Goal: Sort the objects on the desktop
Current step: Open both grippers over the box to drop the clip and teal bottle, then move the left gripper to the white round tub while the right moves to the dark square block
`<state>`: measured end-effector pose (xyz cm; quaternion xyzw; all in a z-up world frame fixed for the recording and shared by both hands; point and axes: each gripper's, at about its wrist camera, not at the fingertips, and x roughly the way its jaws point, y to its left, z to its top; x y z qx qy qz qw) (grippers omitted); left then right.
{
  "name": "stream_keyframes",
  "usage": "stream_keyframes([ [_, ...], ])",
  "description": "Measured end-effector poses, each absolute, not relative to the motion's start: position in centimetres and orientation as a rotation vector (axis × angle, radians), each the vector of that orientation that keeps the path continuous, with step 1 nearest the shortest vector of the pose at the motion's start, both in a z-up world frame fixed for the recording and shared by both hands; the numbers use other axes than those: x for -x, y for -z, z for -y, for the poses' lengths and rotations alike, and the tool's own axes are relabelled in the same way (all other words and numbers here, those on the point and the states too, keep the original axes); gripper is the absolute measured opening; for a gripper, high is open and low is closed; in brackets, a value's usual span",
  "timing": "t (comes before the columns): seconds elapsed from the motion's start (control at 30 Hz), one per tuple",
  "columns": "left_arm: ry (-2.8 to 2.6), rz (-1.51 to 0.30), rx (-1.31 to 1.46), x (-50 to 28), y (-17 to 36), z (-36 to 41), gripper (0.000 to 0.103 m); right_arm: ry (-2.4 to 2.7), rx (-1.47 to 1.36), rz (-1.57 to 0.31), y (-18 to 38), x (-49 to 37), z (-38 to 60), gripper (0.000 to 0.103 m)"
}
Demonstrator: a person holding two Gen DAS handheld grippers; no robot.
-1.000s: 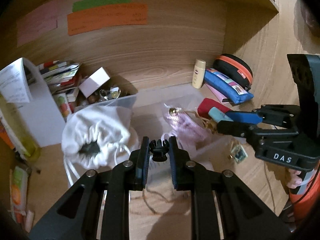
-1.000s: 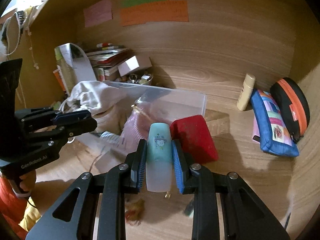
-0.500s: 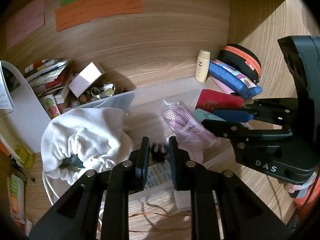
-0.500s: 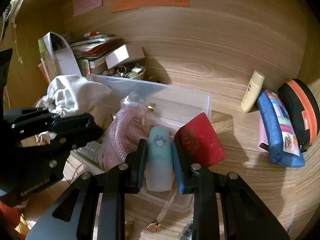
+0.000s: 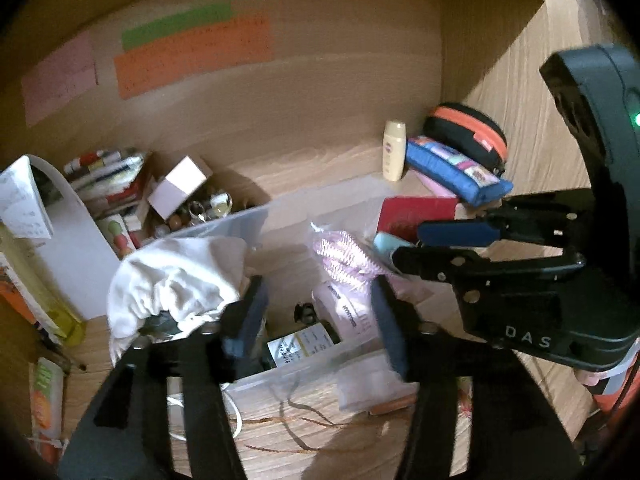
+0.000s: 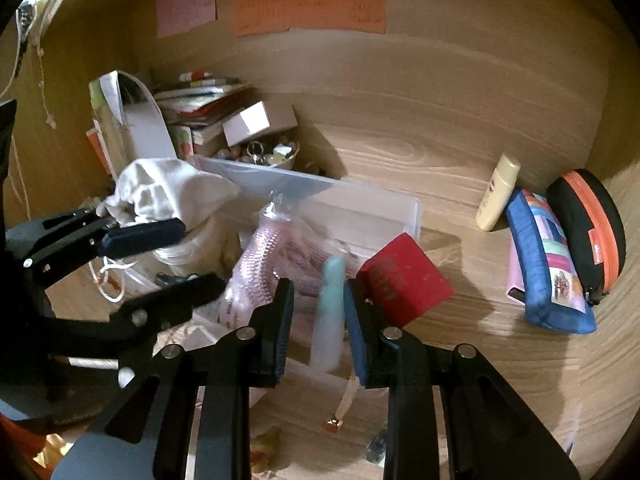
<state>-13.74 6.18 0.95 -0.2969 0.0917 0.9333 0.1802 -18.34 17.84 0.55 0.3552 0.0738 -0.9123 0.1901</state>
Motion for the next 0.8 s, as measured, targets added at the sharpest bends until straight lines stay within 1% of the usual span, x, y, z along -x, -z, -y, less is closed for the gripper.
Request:
stream_keyframes([
  [0.03, -2.645, -0.257, 0.829, 13.5, -1.2, -6.1, 0.059, 2.564, -0.993, -0.205, -0.7, 18.1, -17.9, 0.027],
  [0.1, -2.660, -0.249, 0.814, 13.1, -1.8, -5.9, 0.059, 2.571, -0.961, -0.197, -1.3, 17.4, -18.1, 0.036],
  [0.23, -2.695, -0.221, 0.788, 11.9, -2.6, -5.3, 0.069, 2.590, -0.912, -0.191, -2.2, 16.0, -18.6, 0.046],
  [0.3, -2.703, -0.205, 0.782, 11.4, -2.9, -5.1, 0.070, 2.605, -0.888, -0.196, -2.7, 15.2, -18.9, 0.055],
  [0.33, -2.705, -0.198, 0.783, 11.1, -3.0, -5.0, 0.072, 2.613, -0.877, -0.202, -2.9, 14.8, -19.1, 0.057],
  [0.4, -2.708, -0.192, 0.785, 10.6, -3.1, -5.0, 0.079, 2.634, -0.855, -0.218, -3.2, 14.0, -19.5, 0.065],
  [0.43, -2.708, -0.186, 0.786, 10.4, -3.1, -5.0, 0.085, 2.641, -0.849, -0.225, -3.3, 13.7, -19.7, 0.067],
  [0.47, -2.707, -0.180, 0.789, 10.1, -3.1, -5.0, 0.088, 2.646, -0.845, -0.230, -3.3, 13.4, -19.9, 0.070],
  [0.5, -2.708, -0.175, 0.791, 9.9, -3.1, -5.0, 0.089, 2.651, -0.843, -0.238, -3.3, 13.0, -20.2, 0.072],
  [0.63, -2.711, -0.170, 0.827, 8.9, -2.5, -4.9, 0.092, 2.679, -0.856, -0.269, -3.0, 12.0, -21.5, 0.077],
  [0.8, -2.670, -0.134, 0.947, 8.3, -0.6, -4.7, 0.092, 2.700, -0.930, -0.283, -1.5, 11.3, -23.8, 0.080],
])
